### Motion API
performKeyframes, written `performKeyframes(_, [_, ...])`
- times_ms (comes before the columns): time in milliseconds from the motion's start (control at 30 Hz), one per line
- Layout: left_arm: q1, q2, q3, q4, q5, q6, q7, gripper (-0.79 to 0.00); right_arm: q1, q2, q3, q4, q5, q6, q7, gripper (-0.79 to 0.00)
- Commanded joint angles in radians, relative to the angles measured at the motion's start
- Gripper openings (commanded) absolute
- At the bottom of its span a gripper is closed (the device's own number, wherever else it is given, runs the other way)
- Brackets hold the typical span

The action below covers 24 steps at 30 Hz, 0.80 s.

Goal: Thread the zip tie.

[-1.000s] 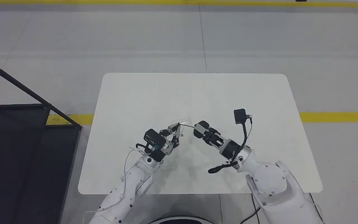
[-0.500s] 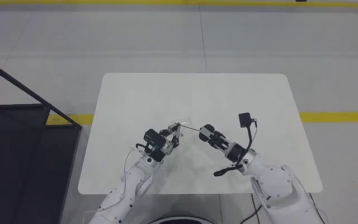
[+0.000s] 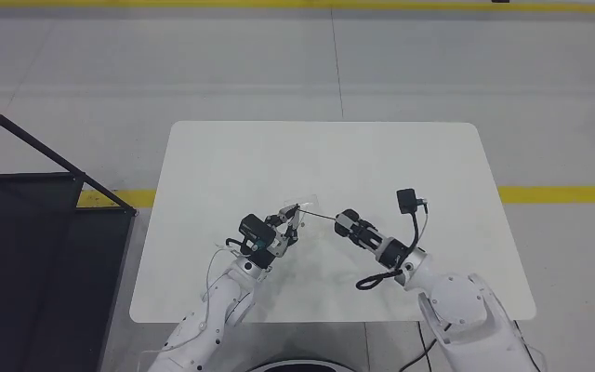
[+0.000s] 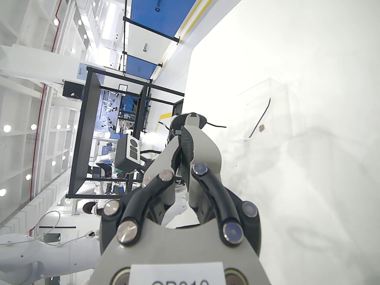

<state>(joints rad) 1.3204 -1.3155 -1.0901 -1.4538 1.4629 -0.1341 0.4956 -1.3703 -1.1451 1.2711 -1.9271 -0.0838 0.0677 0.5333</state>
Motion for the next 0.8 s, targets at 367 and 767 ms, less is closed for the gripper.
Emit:
performKeyframes(367, [0.000,0.000,0.000,0.000,0.000,0.000,0.000,-0.785,0.034,-0.001,-0.002,-0.001,-0.018,0.119,0.021,-0.785])
performKeyframes(767, [0.000,0.000,0.000,0.000,0.000,0.000,0.000,-0.785,0.062,-0.005,-0.026,-0.022,-0.055,0.202,0.013,-0.785])
